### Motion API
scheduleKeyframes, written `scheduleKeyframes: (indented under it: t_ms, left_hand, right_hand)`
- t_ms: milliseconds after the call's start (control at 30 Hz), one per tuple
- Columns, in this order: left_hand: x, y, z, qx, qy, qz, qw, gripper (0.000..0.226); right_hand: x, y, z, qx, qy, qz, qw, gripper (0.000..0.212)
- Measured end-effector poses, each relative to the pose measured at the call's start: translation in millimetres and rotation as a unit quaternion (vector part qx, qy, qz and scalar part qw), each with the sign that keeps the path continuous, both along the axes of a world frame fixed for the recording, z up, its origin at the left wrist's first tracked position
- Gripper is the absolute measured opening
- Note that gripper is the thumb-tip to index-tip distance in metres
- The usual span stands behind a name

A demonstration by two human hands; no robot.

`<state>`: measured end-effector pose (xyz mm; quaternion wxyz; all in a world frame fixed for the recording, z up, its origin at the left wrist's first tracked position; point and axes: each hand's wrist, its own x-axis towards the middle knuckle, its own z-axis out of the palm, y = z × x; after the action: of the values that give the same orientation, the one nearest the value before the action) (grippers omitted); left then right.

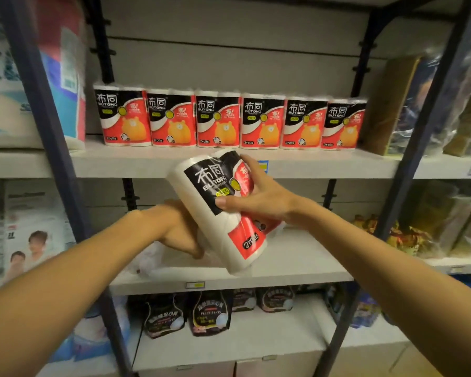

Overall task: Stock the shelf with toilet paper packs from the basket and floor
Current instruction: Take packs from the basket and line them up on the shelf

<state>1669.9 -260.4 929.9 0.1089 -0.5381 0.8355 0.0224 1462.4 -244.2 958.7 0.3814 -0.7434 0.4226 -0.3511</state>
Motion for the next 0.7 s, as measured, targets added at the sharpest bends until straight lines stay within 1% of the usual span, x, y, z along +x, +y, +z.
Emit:
scheduleKeyframes:
  t_ms: [33, 67, 133, 167, 233, 267, 300, 333, 367, 400, 467, 533, 633, 700]
  left_hand:
    - [-10, -2, 10, -0.029, 0.003, -0.029, 0.999, 0.083]
    - [-19, -3, 21, -0.055, 0.028, -0.029, 0.998, 0.087]
    - [-38, -10, 42, -0.08, 0.078, -0.026, 0.993, 0.09]
    - [-46, -20, 49, -0.081, 0.111, -0.025, 0.99, 0.091]
    - [-60, -36, 60, -0.057, 0.19, -0.012, 0.98, 0.092]
    - [-65, -43, 65, -0.046, 0.223, -0.004, 0.974, 0.087]
    - [-70, -50, 69, -0.034, 0.262, -0.001, 0.964, 0.081]
    - [-75, -57, 73, -0.016, 0.307, 0.008, 0.952, 0.075]
    - [-81, -63, 76, 0.007, 0.357, 0.018, 0.934, 0.071]
    - [-88, -69, 77, 0.021, 0.402, 0.025, 0.915, 0.069]
    - [-104, -78, 80, 0.03, 0.477, 0.039, 0.878, 0.066]
    - [-120, -87, 81, 0.024, 0.527, 0.052, 0.848, 0.069]
    - [-142, -99, 79, 0.012, 0.579, 0.067, 0.813, 0.074]
    - [-154, -106, 77, 0.0, 0.618, 0.08, 0.782, 0.074]
  right_hand:
    - [-10, -5, 8, -0.016, -0.01, -0.01, 1.0, 0.106]
    - [-22, -10, 16, -0.03, -0.02, -0.019, 0.999, 0.099]
    - [-50, -22, 27, -0.06, -0.05, -0.051, 0.996, 0.088]
    - [-65, -29, 32, -0.072, -0.066, -0.067, 0.993, 0.087]
    - [-97, -45, 39, -0.089, -0.101, -0.115, 0.984, 0.09]
    - [-113, -54, 43, -0.094, -0.12, -0.141, 0.978, 0.101]
    - [-130, -66, 47, -0.1, -0.142, -0.17, 0.97, 0.107]
    - [-147, -75, 51, -0.112, -0.161, -0.199, 0.96, 0.105]
    - [-163, -86, 56, -0.127, -0.182, -0.227, 0.948, 0.1]
    - [-180, -97, 59, -0.144, -0.198, -0.256, 0.935, 0.1]
    - [-213, -118, 65, -0.168, -0.21, -0.304, 0.914, 0.109]
    - [-241, -137, 69, -0.189, -0.194, -0.361, 0.892, 0.121]
    - [-274, -162, 71, -0.198, -0.182, -0.429, 0.862, 0.14]
    - [-286, -176, 70, -0.202, -0.165, -0.446, 0.856, 0.142]
